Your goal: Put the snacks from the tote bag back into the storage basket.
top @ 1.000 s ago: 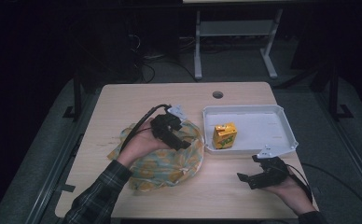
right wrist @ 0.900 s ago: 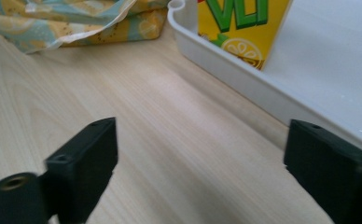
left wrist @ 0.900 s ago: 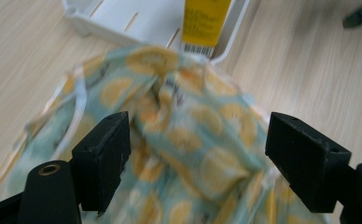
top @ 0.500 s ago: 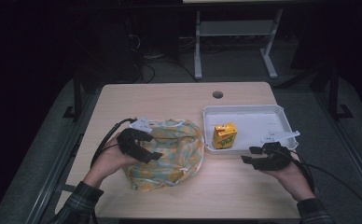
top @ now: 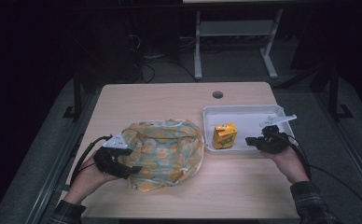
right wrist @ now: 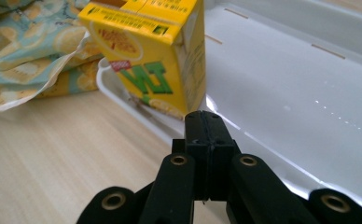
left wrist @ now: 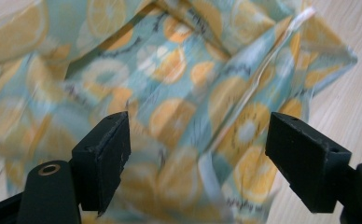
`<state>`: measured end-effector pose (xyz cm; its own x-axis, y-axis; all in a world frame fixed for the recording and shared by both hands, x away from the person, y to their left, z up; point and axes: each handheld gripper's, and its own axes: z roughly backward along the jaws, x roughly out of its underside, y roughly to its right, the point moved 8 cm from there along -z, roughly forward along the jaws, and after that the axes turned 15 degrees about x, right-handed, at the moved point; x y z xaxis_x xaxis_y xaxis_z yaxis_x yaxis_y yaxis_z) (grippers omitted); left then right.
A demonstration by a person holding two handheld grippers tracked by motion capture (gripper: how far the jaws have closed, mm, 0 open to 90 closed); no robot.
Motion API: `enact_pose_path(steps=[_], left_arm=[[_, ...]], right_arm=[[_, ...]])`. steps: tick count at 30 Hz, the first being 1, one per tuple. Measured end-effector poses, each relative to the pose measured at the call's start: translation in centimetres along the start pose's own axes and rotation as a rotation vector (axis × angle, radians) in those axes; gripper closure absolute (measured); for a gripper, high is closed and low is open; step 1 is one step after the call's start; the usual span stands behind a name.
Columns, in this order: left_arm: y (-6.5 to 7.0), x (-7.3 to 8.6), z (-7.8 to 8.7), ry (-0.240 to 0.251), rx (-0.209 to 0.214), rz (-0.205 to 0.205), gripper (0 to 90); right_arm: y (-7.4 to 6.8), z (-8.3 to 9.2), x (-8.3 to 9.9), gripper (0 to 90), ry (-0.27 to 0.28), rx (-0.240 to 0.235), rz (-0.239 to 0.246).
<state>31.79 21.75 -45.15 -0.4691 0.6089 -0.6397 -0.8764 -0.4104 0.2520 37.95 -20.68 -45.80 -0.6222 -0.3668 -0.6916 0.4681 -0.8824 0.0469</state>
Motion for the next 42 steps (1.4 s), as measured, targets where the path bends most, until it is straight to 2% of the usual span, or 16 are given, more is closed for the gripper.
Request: enact_pose_path(steps=[4, 11, 14, 19, 24, 28, 31, 42], left_arm=[[-0.1, 1.6, 1.0, 0.009, -0.036, 0.008, 21.4], [-0.6, 4.7, 3.1, 0.044, -0.088, 0.075, 21.2], [-1.0, 6.2, 3.4, 0.045, -0.104, 0.113, 21.2], [-1.9, 7.7, 3.4, 0.030, -0.122, 0.151, 21.0], [-2.3, 8.0, 3.4, 0.033, -0.126, 0.164, 20.8], [-2.4, 8.2, 3.3, 0.033, -0.126, 0.169, 20.8], [-2.5, 8.3, 3.4, 0.035, -0.128, 0.172, 20.7], [-2.9, 8.6, 3.5, 0.025, -0.131, 0.181, 20.7]], right_arm=[[0.2, -0.8, -0.9, 89.7, -0.005, -0.002, 0.005], [0.1, -2.0, -1.9, 89.8, -0.004, -0.012, 0.027], [-0.1, -2.3, -1.9, 89.8, -0.009, -0.012, 0.033], [0.2, -3.0, -2.4, 89.8, -0.013, -0.013, 0.034], [-0.1, -3.8, -3.5, 89.8, -0.002, -0.030, 0.033], [-0.6, -4.4, -3.5, 89.8, -0.019, -0.043, 0.049], [-0.9, -4.4, -3.5, 89.8, -0.031, -0.035, 0.065], [-1.8, -3.6, -3.0, 89.8, -0.041, -0.051, 0.096]])
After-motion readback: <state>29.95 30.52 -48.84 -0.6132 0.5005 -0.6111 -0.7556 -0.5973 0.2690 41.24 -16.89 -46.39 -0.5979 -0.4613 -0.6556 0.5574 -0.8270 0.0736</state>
